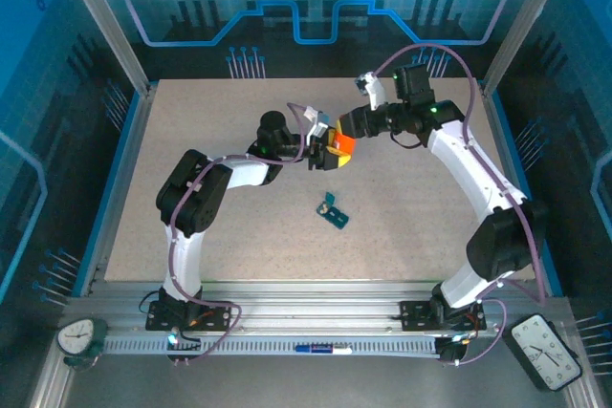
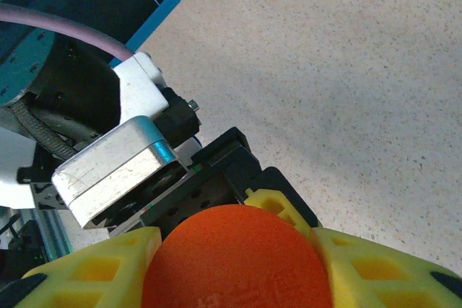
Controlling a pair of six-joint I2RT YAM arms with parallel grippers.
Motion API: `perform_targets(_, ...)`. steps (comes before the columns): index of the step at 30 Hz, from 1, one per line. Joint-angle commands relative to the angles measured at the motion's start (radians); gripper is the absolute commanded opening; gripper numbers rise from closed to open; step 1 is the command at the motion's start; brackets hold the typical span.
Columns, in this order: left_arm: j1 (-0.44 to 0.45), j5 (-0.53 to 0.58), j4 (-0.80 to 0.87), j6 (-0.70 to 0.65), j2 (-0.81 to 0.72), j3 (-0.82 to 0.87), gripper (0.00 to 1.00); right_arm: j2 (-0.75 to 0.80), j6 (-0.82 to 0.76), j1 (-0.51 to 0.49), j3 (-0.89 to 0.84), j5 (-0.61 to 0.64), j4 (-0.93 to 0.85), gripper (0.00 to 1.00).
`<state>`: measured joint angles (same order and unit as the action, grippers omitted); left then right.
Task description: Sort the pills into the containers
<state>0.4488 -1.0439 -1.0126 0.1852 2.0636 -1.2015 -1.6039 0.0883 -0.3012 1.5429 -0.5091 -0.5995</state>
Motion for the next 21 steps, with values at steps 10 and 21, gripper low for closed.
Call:
perform_targets(10, 0.002, 0.074, 0.135, -0.204, -0.084, -0.001, 0.00, -0.010, 0.064, -0.027, -0.056, 0.106, -0.059, 0.27)
perform_targets(21, 0.014, 0.145, 0.172, -0.275, -0.094, 0.011, 0.00, 0.004, 0.389, -0.133, -0.210, 0.278, 0.071, 0.27)
